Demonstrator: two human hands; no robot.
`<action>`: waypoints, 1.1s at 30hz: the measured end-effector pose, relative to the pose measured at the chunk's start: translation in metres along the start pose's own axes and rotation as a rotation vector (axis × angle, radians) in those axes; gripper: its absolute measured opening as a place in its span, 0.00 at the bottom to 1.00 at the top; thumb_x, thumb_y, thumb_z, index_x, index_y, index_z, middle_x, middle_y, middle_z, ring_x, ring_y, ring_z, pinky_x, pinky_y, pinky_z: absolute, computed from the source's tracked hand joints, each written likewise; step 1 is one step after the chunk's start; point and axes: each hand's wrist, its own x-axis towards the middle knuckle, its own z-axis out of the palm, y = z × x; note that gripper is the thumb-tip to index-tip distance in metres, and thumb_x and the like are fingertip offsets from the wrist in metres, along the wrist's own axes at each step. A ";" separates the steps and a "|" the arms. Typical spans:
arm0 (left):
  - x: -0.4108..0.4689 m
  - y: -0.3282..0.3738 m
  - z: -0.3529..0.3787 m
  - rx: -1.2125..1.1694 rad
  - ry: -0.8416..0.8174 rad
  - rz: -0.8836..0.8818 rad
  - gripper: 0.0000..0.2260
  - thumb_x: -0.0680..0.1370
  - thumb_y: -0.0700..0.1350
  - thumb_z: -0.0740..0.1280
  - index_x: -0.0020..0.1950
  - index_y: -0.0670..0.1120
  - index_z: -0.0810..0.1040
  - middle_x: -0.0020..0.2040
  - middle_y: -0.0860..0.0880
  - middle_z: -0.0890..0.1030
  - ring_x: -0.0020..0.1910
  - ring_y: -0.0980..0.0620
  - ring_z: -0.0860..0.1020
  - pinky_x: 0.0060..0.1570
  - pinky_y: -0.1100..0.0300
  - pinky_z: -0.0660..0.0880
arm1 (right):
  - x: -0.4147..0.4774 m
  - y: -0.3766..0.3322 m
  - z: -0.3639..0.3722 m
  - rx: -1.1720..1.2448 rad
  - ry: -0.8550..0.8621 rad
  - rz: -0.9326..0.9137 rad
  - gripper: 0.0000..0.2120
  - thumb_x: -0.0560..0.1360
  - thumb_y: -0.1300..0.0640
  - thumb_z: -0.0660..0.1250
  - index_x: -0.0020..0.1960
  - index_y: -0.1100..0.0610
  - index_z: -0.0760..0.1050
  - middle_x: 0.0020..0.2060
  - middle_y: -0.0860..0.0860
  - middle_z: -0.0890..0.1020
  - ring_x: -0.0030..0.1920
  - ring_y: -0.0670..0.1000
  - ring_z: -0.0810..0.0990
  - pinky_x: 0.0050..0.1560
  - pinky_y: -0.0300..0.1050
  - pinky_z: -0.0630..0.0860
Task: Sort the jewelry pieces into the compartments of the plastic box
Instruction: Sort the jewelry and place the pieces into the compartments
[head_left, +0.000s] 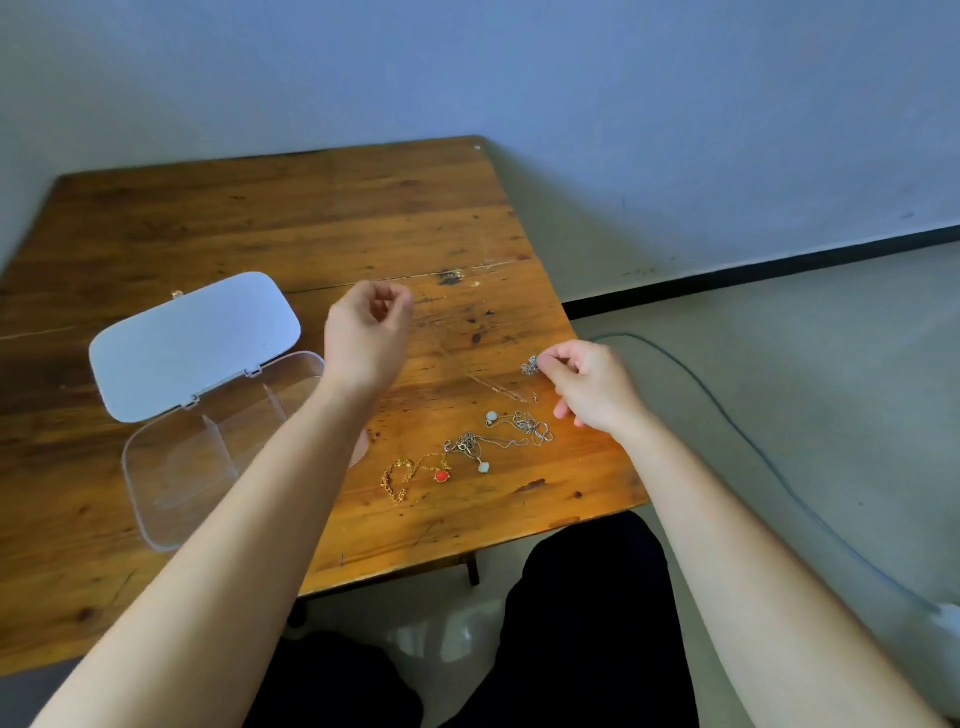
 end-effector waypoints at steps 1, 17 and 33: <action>0.002 0.003 -0.007 -0.078 0.000 -0.018 0.04 0.80 0.46 0.67 0.48 0.48 0.81 0.43 0.48 0.82 0.41 0.52 0.78 0.42 0.55 0.76 | -0.002 0.000 0.000 0.015 0.017 -0.002 0.07 0.82 0.49 0.63 0.55 0.49 0.78 0.38 0.48 0.82 0.28 0.45 0.83 0.20 0.34 0.71; -0.014 0.033 -0.118 -0.815 -0.001 -0.123 0.02 0.80 0.39 0.67 0.48 0.44 0.79 0.44 0.46 0.84 0.48 0.48 0.85 0.52 0.54 0.81 | -0.014 -0.022 0.002 0.379 0.262 0.058 0.08 0.83 0.55 0.62 0.56 0.55 0.79 0.47 0.49 0.85 0.46 0.46 0.86 0.40 0.36 0.81; -0.027 0.079 -0.232 -0.864 0.146 0.061 0.04 0.78 0.36 0.69 0.51 0.42 0.77 0.43 0.45 0.85 0.50 0.46 0.85 0.54 0.52 0.81 | -0.032 -0.211 0.080 0.668 -0.153 -0.137 0.05 0.77 0.61 0.73 0.49 0.52 0.82 0.47 0.54 0.87 0.45 0.50 0.87 0.50 0.43 0.83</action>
